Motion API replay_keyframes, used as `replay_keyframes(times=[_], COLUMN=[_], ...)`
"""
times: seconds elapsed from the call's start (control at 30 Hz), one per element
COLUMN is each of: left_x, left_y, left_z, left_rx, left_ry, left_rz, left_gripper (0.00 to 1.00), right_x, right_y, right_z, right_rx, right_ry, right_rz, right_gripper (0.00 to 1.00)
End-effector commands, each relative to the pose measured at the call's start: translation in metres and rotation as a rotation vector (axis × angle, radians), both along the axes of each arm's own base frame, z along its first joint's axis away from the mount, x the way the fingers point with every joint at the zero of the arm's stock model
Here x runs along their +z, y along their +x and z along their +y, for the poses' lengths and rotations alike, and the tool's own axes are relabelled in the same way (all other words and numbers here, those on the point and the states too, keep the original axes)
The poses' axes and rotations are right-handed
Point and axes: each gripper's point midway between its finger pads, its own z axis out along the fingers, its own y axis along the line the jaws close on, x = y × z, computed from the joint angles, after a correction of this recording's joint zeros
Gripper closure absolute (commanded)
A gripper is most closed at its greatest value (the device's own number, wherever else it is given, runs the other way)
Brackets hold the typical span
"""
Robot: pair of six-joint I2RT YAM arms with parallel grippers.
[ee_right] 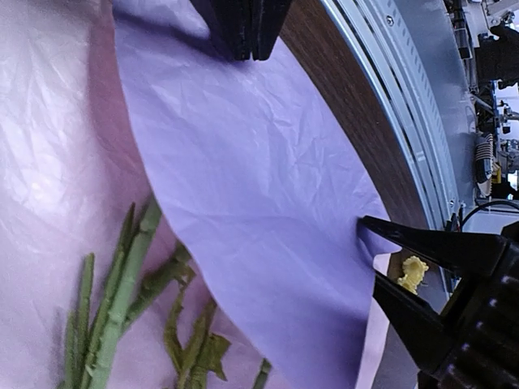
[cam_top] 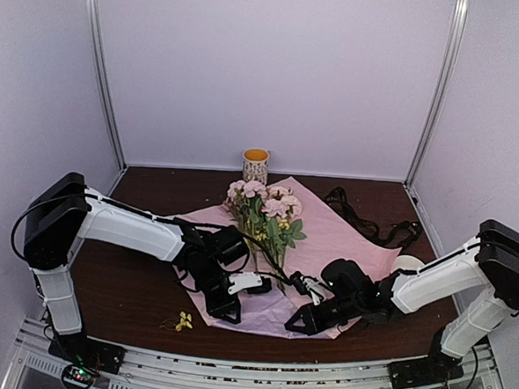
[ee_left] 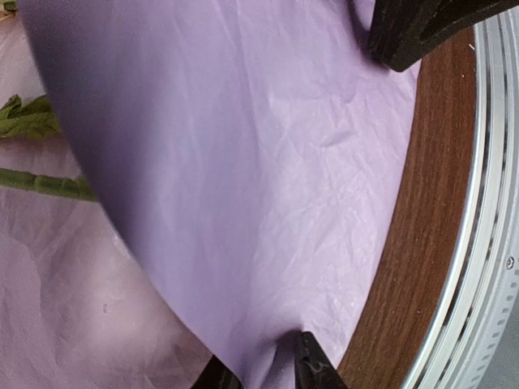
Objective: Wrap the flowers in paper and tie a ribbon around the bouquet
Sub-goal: Press the fold line of the 1/4-folded wrapping paper.
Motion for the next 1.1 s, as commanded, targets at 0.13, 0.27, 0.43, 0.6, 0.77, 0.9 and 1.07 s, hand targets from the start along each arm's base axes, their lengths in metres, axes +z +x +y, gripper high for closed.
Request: replay_keyframes(times=[0.13,0.27,0.43,0.6,0.77,0.9,1.07], left_x=[-0.012,-0.013,-0.013,-0.013,-0.013,-0.014,-0.016], left_y=[-0.005,-0.006,-0.005,-0.005,-0.003,-0.003,-0.002], left_z=[0.011,0.011,0.011,0.010,0.011,0.011,0.014], left_rx=[0.015,0.014,0.014,0.014,0.025,0.034,0.048], left_ry=[0.037,0.040,0.040,0.036,0.039,0.039,0.046], left_rz=[0.025,0.033,0.030,0.034,0.043,0.050,0.056], left_gripper=[0.75,0.74,0.74,0.74,0.74,0.74,0.74], right_x=[-0.030,-0.035,-0.026,0.031,0.066,0.067,0.040], right_y=[-0.006,-0.012,-0.016,0.004,-0.015,-0.017,-0.013], right_z=[-0.054,-0.081,-0.108,-0.095,-0.009,0.022,0.015], right_rx=[-0.115,-0.154,-0.130,-0.081,0.068,0.082,0.042], right_ry=[-0.215,-0.325,-0.462,-0.475,-0.069,0.052,-0.014], right_rz=[0.036,0.060,0.029,-0.109,-0.022,0.022,0.030], right_gripper=[1.00,0.98,0.96,0.96,0.98,1.00,1.00])
